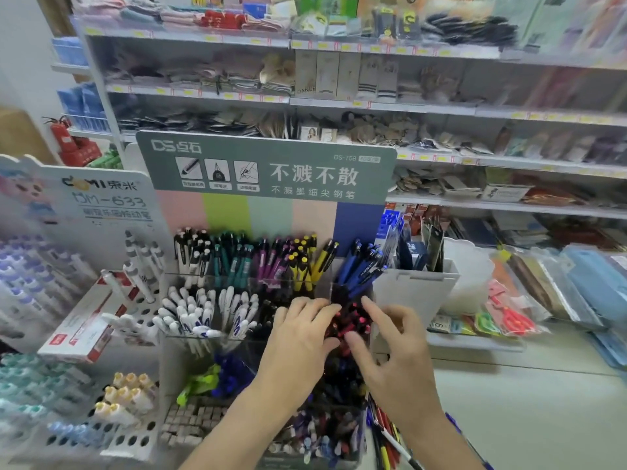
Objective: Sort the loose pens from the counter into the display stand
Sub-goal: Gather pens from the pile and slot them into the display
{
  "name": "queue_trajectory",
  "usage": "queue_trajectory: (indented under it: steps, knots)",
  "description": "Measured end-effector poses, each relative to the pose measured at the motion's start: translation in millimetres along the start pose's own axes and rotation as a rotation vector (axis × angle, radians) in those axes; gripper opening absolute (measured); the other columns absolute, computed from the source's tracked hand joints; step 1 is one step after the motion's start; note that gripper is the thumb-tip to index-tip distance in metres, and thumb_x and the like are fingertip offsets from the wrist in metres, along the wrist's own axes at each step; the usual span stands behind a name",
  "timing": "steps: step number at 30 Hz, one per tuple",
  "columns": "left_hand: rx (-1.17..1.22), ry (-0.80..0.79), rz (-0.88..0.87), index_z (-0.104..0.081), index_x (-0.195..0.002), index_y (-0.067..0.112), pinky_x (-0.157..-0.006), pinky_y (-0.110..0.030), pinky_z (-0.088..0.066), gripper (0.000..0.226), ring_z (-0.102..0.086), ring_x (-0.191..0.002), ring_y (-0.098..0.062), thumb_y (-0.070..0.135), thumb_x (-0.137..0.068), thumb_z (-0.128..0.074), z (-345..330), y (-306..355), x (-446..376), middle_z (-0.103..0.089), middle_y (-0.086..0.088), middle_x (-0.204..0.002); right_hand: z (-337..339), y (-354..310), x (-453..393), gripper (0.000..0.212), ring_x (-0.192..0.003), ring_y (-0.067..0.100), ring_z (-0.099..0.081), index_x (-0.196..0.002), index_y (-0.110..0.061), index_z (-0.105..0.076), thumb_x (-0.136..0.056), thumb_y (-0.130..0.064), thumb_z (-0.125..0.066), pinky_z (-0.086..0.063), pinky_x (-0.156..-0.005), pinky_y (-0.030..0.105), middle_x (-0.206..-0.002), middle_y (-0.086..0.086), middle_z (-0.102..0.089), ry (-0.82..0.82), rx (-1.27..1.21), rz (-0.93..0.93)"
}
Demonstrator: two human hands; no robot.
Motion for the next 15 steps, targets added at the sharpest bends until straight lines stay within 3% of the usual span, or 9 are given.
queue_trajectory:
  steps: [3,8,10,12,15]
  knots:
    - [-0.003,0.103,0.001,-0.069,-0.109,0.022,-0.083,-0.030,-0.038,0.040,-0.061,-0.102,-0.016,0.037,-0.074,-0.084,2,-7,-4,-0.069,0.009,-0.109,-17,1,2,0.073,-0.085,-0.002,-0.050,-0.151,-0.032,-0.046,-0.085,-0.034,-0.079,-0.036,-0.085,-0.002,-0.104,-0.012,-0.042,-0.102,-0.006,-0.030]
    - [0.045,0.213,0.057,-0.075,-0.088,0.021,-0.078,-0.034,-0.039,0.019,-0.060,-0.088,-0.017,0.039,-0.083,-0.076,5,-17,-11,-0.066,0.007,-0.093,-16,-3,-17,0.046,-0.070,0.006,-0.058,-0.132,-0.023,-0.067,-0.088,-0.014,-0.078,-0.053,-0.072,0.021,-0.097,-0.008,-0.052,0.005,-0.032,0.020]
    - [0.066,0.225,0.067,-0.076,-0.087,0.021,-0.077,-0.033,-0.037,0.019,-0.059,-0.084,-0.017,0.040,-0.083,-0.076,7,-18,-15,-0.064,0.006,-0.088,-16,-5,-20,0.045,-0.074,0.005,-0.054,-0.130,-0.019,-0.069,-0.086,-0.010,-0.080,-0.051,-0.079,0.013,-0.103,-0.005,-0.051,0.017,-0.007,0.043]
    - [0.078,0.224,0.059,-0.077,-0.090,0.023,-0.077,-0.033,-0.037,0.025,-0.059,-0.083,-0.015,0.045,-0.086,-0.068,8,-18,-17,-0.063,0.006,-0.086,-16,-11,-15,0.050,-0.090,0.001,-0.048,-0.129,-0.015,-0.069,-0.081,-0.012,-0.085,-0.039,-0.091,0.003,-0.112,-0.002,-0.047,0.002,0.055,0.089]
    - [0.053,0.190,-0.001,-0.077,-0.102,0.021,-0.079,-0.032,-0.037,0.026,-0.060,-0.088,-0.016,0.040,-0.084,-0.074,9,-17,-14,-0.064,0.004,-0.093,-15,-9,-3,0.075,-0.107,0.013,-0.048,-0.136,-0.012,-0.063,-0.068,-0.025,-0.093,-0.036,-0.102,0.013,-0.128,0.002,-0.045,-0.014,0.165,0.094]
Point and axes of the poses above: each hand's wrist, its own x-axis away from the middle knuckle, its own z-axis out of the back of the hand, y = z × x, the point moved 8 cm from there along -x, towards the middle knuckle
